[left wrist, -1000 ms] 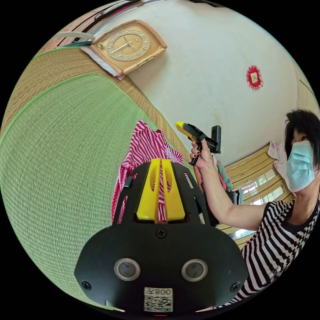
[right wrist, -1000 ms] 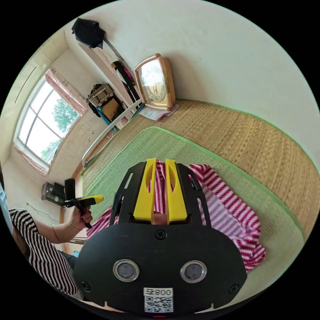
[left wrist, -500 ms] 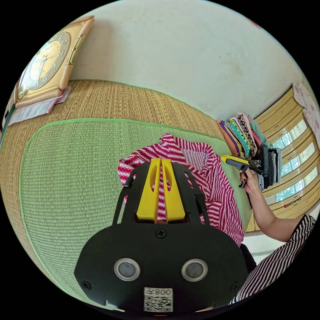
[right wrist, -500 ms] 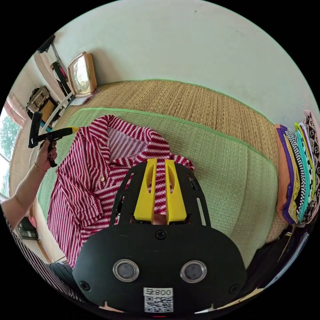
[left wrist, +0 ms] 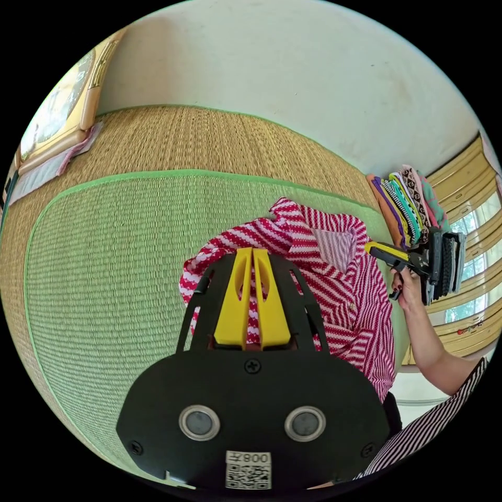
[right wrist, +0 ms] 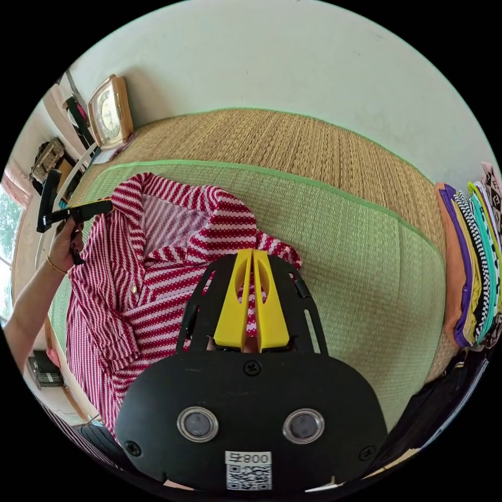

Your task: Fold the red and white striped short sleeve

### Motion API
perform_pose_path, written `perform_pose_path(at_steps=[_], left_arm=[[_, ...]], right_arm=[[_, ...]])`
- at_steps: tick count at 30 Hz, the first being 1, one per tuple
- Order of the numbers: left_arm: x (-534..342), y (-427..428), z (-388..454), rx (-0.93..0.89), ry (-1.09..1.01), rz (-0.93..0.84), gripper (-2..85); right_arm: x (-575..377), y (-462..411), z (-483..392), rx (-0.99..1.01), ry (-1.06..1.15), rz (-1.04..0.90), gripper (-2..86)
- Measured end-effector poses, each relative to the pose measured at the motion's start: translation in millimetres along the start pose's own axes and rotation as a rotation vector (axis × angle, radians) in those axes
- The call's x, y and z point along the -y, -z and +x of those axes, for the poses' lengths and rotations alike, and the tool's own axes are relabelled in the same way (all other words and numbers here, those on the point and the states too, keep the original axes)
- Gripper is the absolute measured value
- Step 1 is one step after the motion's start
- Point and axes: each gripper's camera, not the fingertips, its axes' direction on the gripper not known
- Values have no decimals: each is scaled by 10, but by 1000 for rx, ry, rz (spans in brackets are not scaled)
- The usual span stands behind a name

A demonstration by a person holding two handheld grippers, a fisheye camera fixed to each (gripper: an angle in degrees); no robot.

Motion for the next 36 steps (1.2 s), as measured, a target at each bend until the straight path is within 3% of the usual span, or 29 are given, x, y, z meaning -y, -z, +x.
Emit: perform_pose_path(at_steps=[5,9,12,15,18,21,22,27,31,36], left_arm=[[150,-75,7,-8,44,-10,1],[110,-29,156,61,9,-25,2],[-27,59,291,16,-56,-6,3],[-138,6,323,99,-71,-66,3],[-273,194,314,52,-55,-6,2],[-356,111,266,104,-58,-102,1],[-426,204,243,88,-52,-61,1],[-1059,615,217,-69,-48,19,1],[-1944,916,143,-165,0,18,1],[-2729,1026,-138,-133,163,-32,1]], right_arm=[[110,14,147,14,-33,-20,-3],[159,21,199,19,-30,-43,-3],[139,20,197,-1,-7,-46,-2],[113,34,251,18,-28,-47,-1],[17,109,240,0,-6,-19,0],[-103,236,295,25,-13,19,1],[-179,331,326,46,-16,42,1],[-837,755,373,165,12,90,2],[-1747,914,279,182,8,-5,3],[-2389,766,414,163,-121,-85,2]])
